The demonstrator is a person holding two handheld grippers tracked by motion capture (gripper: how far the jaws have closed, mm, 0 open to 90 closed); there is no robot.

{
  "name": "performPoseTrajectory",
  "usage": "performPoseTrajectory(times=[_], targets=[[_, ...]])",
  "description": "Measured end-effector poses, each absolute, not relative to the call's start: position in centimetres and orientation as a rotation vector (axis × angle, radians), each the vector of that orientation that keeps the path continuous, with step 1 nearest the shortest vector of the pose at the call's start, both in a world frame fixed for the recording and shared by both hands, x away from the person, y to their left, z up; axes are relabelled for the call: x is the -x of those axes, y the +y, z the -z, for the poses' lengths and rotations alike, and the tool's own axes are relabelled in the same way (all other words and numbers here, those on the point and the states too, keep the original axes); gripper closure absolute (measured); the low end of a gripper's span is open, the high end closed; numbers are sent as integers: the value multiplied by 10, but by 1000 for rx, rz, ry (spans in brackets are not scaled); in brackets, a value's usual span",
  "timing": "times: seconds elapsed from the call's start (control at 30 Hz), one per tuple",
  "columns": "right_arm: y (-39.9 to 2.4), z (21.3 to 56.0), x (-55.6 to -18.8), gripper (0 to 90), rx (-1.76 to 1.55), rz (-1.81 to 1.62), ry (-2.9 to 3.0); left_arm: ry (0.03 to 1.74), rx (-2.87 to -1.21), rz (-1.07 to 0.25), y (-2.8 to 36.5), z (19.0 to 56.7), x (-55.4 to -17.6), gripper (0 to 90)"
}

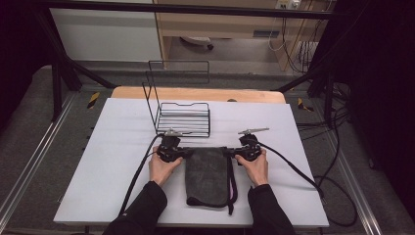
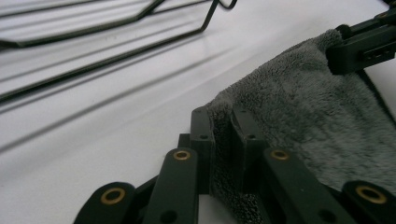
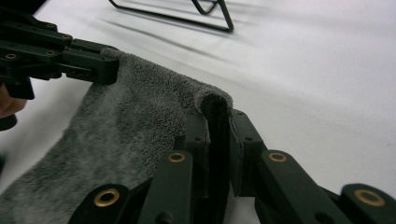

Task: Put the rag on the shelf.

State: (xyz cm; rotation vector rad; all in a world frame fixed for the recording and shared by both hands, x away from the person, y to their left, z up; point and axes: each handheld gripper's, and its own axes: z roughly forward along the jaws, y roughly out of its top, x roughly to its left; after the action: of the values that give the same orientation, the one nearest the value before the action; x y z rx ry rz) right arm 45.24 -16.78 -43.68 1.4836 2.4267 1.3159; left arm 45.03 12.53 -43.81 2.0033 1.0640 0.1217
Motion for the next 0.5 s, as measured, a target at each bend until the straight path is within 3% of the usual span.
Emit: performPoseTrajectory(times=[0.5], targets=[[-175,410,-421,805,-1320,-1512,2324,959,-1945,-192,132,411,-427,807]])
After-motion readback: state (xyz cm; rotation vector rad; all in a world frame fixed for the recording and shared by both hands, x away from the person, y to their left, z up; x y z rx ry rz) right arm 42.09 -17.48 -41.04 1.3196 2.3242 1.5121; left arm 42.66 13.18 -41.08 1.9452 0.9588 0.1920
